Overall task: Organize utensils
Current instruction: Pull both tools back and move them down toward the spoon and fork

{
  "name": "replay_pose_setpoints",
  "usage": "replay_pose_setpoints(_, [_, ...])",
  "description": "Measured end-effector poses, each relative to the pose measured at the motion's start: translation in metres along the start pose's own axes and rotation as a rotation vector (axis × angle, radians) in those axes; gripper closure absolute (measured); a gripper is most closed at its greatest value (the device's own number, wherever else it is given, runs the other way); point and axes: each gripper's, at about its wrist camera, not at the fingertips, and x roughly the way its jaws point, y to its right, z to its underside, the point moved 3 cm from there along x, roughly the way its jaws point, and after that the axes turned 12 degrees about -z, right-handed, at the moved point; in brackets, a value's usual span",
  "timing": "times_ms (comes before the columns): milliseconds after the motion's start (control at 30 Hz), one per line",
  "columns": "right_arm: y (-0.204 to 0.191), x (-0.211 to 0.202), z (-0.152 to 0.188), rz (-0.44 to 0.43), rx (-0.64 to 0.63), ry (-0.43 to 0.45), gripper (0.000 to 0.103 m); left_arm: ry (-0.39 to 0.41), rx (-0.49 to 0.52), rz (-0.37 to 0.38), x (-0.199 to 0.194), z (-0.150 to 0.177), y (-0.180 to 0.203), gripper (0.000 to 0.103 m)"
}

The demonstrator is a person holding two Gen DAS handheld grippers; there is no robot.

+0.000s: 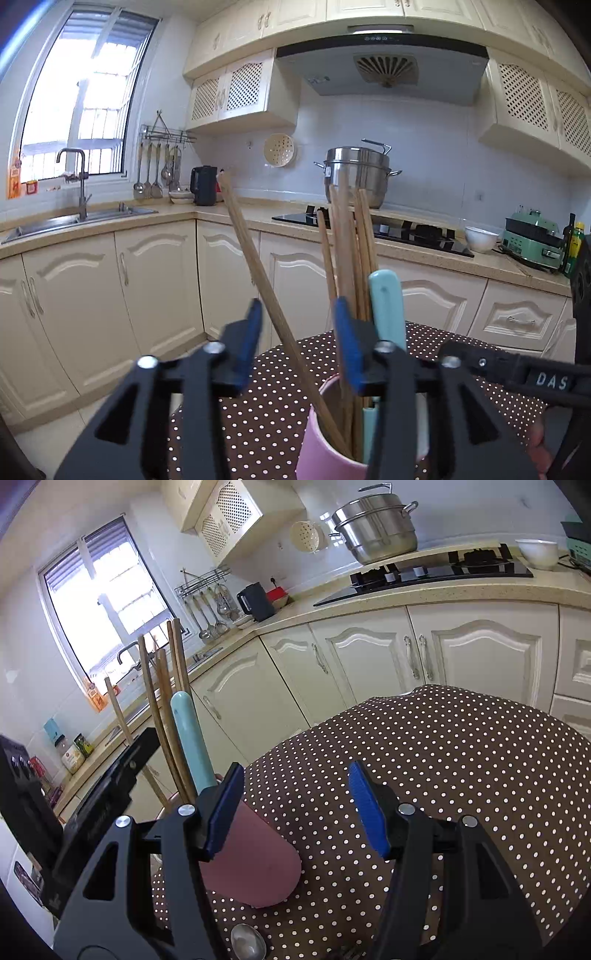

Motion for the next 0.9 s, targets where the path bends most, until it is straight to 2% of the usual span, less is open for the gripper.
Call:
replay_pose_setpoints(467, [-0.026, -0.04, 0.0, 0.012, -0.043, 0.025, 0.042, -0.016, -0.016, 0.016, -0.034, 0.003, 0.003, 0.058])
replay_pose_setpoints(600, [-0.037, -0.053, 0.0, 0.011, -0.051, 0.034, 0.041, 0.006, -0.018, -0.005, -0.054, 0.001, 0.003, 0.058])
replay_pose_setpoints(900, [-0.072, -0.105, 0.003, 0.024, -0.123, 0.076, 0.039, 0.037, -0.04, 0.001, -0.109, -0.009, 0.001, 0.058])
